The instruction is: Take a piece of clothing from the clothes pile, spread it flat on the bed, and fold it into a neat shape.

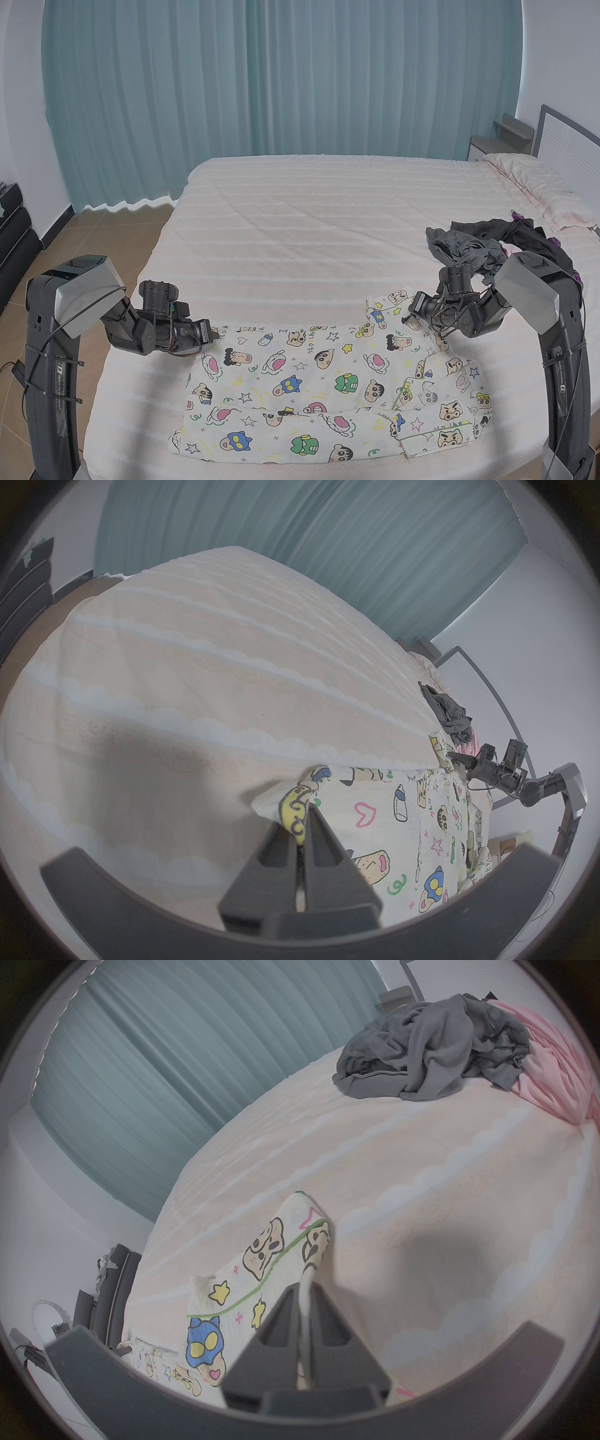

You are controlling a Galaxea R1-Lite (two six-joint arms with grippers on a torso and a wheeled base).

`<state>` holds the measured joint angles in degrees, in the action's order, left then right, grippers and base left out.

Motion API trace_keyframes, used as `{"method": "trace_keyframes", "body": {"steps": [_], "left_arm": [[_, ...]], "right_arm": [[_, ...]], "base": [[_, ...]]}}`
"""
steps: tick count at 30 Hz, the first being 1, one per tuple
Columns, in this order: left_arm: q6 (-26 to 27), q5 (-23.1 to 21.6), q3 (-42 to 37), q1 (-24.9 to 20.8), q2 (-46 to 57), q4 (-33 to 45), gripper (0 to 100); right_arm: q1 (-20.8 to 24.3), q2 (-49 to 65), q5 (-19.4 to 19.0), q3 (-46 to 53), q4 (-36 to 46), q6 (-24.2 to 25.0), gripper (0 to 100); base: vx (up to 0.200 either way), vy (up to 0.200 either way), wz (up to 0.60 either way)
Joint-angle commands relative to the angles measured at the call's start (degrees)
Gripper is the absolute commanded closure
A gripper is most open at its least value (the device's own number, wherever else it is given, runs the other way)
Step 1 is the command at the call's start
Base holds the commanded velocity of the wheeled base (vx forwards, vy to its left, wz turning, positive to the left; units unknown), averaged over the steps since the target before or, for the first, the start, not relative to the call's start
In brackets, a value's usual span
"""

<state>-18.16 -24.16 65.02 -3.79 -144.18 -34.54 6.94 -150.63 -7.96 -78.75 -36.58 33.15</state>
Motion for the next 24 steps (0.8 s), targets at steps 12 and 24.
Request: {"method": "trace_keyframes", "body": {"steps": [12, 24], "left_arm": [[-0.03, -0.1, -2.09, 0.1, 2.15, -0.71, 100], [-0.12, -0.01, -5.08, 0.28, 3.99, -5.28, 100]], "right_arm": [[-3.95, 2.09, -10.41, 9.14, -10.53, 0.6, 100], [-5.0, 3.67, -12.78, 13.98, -20.11, 0.6, 100]], "base": [[0.0, 0.0, 0.0], [0.0, 0.0, 0.0]]}}
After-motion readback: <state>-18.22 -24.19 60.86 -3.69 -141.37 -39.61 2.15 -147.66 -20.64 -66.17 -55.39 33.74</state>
